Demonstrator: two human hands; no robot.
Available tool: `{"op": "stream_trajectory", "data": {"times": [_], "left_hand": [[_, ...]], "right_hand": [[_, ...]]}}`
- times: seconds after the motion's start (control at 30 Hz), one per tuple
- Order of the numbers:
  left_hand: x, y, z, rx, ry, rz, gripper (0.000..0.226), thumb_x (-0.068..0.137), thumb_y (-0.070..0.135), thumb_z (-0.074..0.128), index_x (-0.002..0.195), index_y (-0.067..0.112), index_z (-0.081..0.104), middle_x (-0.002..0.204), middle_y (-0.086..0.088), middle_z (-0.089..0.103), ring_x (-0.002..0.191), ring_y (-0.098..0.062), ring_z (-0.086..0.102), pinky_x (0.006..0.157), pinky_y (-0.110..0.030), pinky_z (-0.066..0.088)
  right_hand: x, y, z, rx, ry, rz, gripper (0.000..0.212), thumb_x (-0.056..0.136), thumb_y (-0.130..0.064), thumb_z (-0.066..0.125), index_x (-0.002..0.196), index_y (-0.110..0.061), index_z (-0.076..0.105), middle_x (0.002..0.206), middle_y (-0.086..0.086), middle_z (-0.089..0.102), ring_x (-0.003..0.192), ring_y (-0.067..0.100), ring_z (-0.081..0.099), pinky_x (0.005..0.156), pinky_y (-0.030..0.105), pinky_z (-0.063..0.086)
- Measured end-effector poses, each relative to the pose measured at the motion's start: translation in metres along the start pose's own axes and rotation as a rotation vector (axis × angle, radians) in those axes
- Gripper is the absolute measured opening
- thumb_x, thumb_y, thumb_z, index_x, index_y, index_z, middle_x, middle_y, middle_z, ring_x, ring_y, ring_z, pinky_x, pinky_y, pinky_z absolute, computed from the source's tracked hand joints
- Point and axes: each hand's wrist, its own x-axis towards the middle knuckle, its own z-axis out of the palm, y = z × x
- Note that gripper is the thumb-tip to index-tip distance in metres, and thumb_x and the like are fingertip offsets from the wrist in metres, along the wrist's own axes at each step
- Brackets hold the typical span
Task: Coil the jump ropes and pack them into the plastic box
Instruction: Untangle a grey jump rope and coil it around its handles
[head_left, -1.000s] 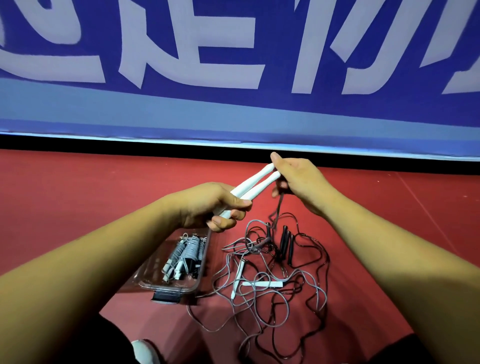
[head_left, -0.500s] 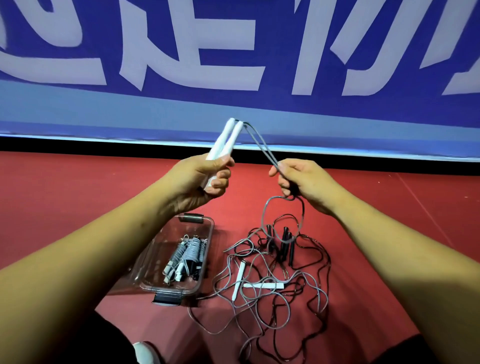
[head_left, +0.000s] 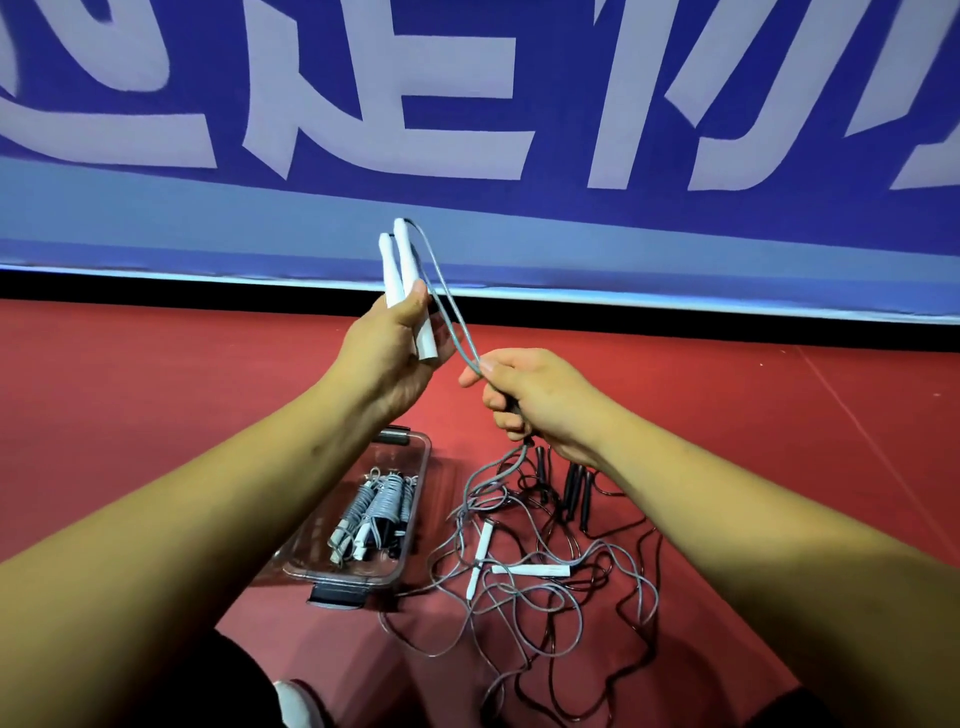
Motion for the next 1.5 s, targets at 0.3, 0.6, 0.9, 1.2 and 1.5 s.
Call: {"op": "stream_trajectory", "data": {"times": [0.3,0.6,0.9,1.2,1.5], "left_hand": [[-0.002,-0.012,0.009,-0.044,0.003,-0.025,0.039,0.105,0.025,0.044,0.141,0.011,0.037,0.129,-0.011,0.065,0.112,-0.027,0.067,0.095,-0.042,0.053],[-0.004,-0.004,0.003,0.059,-0.136,-0.07,0.027,0.105,0.04,0.038,0.107,0.017,0.051,0.102,-0.005,0.074,0.102,-0.031,0.07,0.086,-0.04,0.053],[0.022,0.016,-0.014,0.209,0.052,0.126,0.018,0.102,0.021,0.052,0.101,0.018,0.034,0.055,0.004,0.034,0.042,-0.009,0.029,0.044,-0.021,0.028],[0.022,0.018,-0.031,0.96,0.108,0.185,0.014,0.098,0.016,0.056,0.102,0.012,0.043,0.071,-0.011,0.05,0.044,-0.02,0.047,0.045,-0.029,0.047],[-0.004,0.018,-0.015,1.105,-0.495,-0.209,0.01,0.099,0.013,0.056,0.095,0.013,0.046,0.064,-0.005,0.042,0.042,-0.013,0.032,0.041,-0.019,0.024]], "right_hand": [[-0.001,-0.005,0.029,-0.137,-0.011,-0.005,0.028,0.104,-0.016,0.037,0.088,-0.006,0.057,0.059,0.004,0.044,0.034,0.008,0.037,0.038,0.016,0.029],[-0.008,-0.013,0.03,-0.196,-0.072,0.003,0.022,0.102,-0.016,0.041,0.089,-0.008,0.057,0.057,0.003,0.05,0.052,0.022,0.058,0.052,0.027,0.037],[-0.022,-0.03,0.023,-0.085,-0.182,0.068,0.015,0.096,-0.002,0.046,0.096,-0.003,0.061,0.054,0.004,0.042,0.049,0.018,0.058,0.059,0.029,0.047],[-0.025,-0.044,0.004,-0.167,-0.134,0.005,0.014,0.096,-0.007,0.053,0.092,-0.003,0.066,0.055,0.001,0.04,0.04,0.01,0.031,0.041,0.02,0.025],[-0.016,-0.046,-0.051,-0.698,0.158,-0.226,0.019,0.088,-0.026,0.068,0.073,-0.015,0.072,0.056,0.001,0.054,0.049,0.012,0.039,0.051,0.024,0.033]]}}
